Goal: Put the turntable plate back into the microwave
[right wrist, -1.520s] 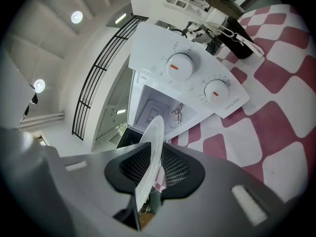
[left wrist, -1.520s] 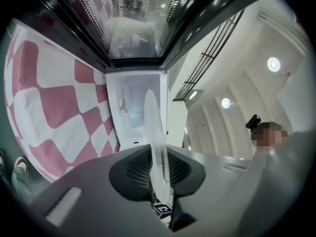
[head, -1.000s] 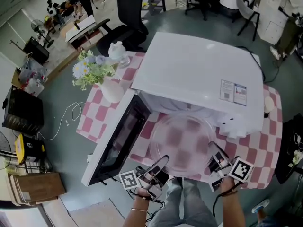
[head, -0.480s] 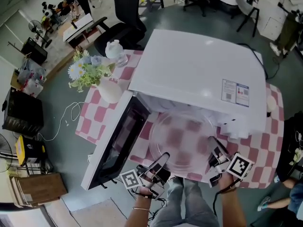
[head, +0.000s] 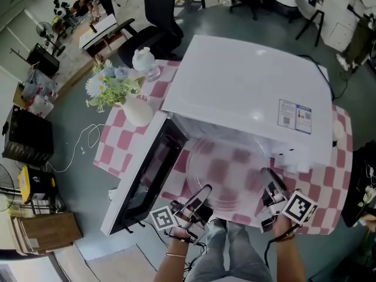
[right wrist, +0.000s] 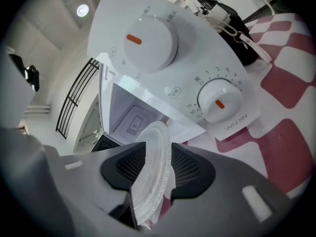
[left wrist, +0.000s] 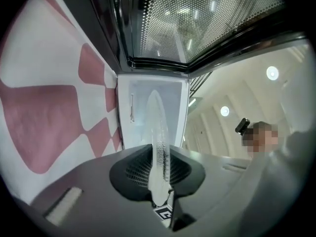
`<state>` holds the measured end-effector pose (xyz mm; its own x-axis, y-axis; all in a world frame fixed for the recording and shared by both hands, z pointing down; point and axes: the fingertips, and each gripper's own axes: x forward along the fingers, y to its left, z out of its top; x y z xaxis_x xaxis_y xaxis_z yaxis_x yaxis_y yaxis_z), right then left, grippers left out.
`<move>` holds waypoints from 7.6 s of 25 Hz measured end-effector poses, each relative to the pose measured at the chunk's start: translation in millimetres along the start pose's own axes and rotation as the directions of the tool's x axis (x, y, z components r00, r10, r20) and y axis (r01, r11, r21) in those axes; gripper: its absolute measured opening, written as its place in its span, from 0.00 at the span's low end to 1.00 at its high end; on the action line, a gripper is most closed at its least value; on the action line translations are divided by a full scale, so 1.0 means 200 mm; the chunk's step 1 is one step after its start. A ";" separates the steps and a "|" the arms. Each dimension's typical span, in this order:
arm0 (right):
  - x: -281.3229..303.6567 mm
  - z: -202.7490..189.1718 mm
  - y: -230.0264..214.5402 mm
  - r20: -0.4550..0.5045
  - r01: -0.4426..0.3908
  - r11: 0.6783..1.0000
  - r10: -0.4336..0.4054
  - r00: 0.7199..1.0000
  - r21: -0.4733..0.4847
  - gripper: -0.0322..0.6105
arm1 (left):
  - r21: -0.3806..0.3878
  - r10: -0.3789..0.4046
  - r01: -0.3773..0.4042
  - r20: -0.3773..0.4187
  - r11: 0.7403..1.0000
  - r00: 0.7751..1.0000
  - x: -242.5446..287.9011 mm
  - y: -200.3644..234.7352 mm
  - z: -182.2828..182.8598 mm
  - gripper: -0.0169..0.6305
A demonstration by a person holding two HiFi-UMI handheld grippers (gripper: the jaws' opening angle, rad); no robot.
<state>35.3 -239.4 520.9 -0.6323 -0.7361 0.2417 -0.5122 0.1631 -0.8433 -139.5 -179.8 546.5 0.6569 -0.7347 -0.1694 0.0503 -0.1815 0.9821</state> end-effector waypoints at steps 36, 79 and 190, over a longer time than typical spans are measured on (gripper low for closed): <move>-0.38 -0.11 -0.15 0.079 0.456 0.714 -0.494 0.866 -0.530 0.07 | 0.089 0.078 -0.104 0.254 0.991 0.964 0.18 -0.04 0.12 0.09; -0.37 -0.12 -0.26 0.041 0.474 0.687 -0.544 0.838 -0.551 0.07 | -0.010 0.038 -0.037 0.321 0.999 0.946 0.64 0.09 0.35 0.09; -0.39 -0.24 -0.28 -0.018 0.475 0.732 -0.553 0.833 -0.489 0.06 | 0.484 0.750 -0.644 -0.039 0.592 0.660 0.87 0.31 0.29 0.40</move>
<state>85.4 -160.1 573.0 -0.2541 -0.6914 0.6763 -0.9593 0.0911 -0.2673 -65.8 -355.7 572.7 0.5007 -0.5957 0.6281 -0.7574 0.0499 0.6511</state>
